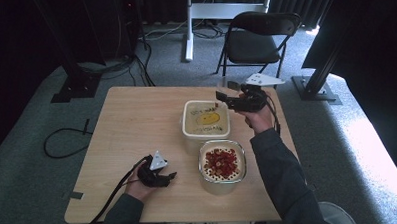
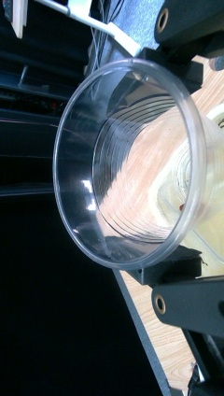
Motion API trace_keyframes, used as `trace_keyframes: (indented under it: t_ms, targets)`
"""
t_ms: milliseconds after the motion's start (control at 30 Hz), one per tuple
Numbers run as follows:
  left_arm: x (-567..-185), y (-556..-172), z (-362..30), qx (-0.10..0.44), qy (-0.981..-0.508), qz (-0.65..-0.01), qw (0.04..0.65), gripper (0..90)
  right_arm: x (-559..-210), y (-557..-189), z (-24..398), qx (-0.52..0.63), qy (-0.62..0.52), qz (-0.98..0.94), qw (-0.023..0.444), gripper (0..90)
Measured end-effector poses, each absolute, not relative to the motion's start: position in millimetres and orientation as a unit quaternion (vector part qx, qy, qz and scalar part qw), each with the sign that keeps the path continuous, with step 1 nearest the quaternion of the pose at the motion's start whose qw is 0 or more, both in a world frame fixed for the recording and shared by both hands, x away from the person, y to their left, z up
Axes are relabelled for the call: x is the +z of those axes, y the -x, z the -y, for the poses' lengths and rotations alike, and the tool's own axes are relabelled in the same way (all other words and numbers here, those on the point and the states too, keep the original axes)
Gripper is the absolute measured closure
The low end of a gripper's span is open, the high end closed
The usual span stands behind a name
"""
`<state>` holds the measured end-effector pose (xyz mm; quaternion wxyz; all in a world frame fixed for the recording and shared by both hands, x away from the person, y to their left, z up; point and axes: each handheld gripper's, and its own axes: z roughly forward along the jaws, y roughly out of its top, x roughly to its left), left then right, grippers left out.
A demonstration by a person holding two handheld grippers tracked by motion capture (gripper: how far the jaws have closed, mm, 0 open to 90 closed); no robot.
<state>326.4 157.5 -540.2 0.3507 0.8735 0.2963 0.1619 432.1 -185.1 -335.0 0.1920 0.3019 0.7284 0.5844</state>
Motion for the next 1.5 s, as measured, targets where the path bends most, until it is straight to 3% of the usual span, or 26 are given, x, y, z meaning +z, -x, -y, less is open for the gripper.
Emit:
trace_keyframes:
  t_ms: [1500]
  targets:
    - [-540.1,-326.3,-157.3,0.164,-0.874,-0.295,0.349,38.1,-346.9,-451.0,167.6,0.598,-0.309,-0.723,0.155,20.8]
